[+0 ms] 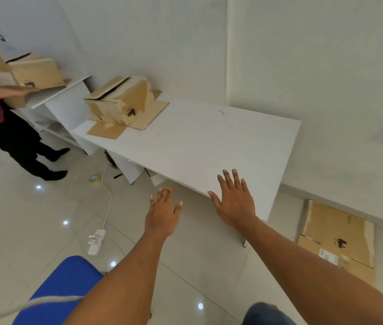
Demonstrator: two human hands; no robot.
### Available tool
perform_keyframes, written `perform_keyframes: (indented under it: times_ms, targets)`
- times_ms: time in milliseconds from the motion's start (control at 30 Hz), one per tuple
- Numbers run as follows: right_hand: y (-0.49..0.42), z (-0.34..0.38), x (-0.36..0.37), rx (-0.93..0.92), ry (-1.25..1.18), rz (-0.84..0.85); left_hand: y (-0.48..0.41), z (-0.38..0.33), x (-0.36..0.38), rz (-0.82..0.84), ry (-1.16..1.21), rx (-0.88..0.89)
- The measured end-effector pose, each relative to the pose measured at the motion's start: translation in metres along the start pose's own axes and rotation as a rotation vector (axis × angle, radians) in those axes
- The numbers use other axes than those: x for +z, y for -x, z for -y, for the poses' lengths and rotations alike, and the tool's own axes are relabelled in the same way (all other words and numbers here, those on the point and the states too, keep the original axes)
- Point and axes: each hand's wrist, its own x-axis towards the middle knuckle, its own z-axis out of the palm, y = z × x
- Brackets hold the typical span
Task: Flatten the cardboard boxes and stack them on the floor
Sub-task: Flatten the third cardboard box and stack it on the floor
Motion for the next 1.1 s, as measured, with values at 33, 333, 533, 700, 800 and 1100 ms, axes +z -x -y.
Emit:
perform_keyframes:
  times_ms: [33,333,533,700,800,1100]
  targets:
    - [-0.01,0.012,0.004,-0.006,-0.001,0.001,-0.008,0.015,-0.005,-0.001,0.002,-0.009]
    - [-0.141,0.089,0.034,-0.048,-0.012,-0.011,-0.11,0.122,-0.045,-0.038,-0.003,-0.076]
    - [-0.248,0.143,0.048,-0.082,-0.021,0.019,-0.193,0.183,-0.081,-0.043,0.02,-0.113]
    - [-0.329,0.192,0.051,-0.122,-0.019,0.016,-0.259,0.228,-0.119,-0.093,0.059,-0.143]
    - [-0.369,0.225,0.056,-0.122,-0.027,0.012,-0.289,0.26,-0.138,-0.11,0.065,-0.138]
    - [-0.487,0.329,0.082,0.001,-0.03,-0.061,-0.41,0.379,-0.205,-0.147,0.01,-0.058]
